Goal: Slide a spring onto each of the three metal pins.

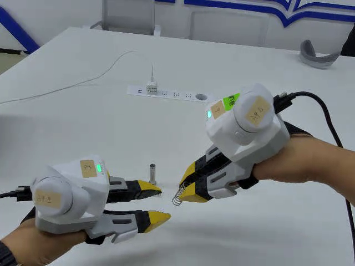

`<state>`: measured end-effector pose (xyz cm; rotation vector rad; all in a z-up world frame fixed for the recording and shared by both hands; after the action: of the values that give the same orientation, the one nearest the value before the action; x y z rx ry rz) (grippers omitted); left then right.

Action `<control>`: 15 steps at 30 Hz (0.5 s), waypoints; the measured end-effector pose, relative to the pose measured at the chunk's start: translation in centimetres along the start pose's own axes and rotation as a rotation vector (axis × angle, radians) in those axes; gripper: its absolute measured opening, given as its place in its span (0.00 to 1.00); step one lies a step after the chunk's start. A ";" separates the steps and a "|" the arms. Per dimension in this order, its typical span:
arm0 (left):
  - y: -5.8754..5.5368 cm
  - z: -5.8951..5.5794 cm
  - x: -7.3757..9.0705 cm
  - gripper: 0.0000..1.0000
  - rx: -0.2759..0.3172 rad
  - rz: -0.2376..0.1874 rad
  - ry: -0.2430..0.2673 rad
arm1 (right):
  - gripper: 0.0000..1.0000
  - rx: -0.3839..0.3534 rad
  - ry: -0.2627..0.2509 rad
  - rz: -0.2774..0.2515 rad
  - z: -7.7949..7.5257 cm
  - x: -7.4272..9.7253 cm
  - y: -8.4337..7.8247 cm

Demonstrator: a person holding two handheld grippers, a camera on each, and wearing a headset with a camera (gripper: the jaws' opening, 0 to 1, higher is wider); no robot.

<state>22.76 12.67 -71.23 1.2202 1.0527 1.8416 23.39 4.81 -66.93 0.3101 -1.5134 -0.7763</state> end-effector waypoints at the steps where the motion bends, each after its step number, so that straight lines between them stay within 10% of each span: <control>1: -0.1 0.1 0.2 0.30 0.005 0.002 0.007 | 0.12 -0.003 -0.003 -0.001 -0.1 0.1 -0.1; 15: -1.0 2.2 2.2 0.43 0.063 0.005 0.112 | 0.12 -0.049 -0.094 -0.011 -3.2 3.5 -1.0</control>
<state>24.24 15.56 -70.79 1.1675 1.1777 1.9127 25.77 1.03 -65.08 0.2480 -1.5794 -0.8451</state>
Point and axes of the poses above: the centre of the closed fingertips' face, and the gripper's own axes: x roughly backward along the fingers, z roughly to its left, y roughly out of its top, the point moved 4 cm from there along x, roughly backward along the fingers, and after that the axes turned 11 degrees about -x, right-handed, at the moved point
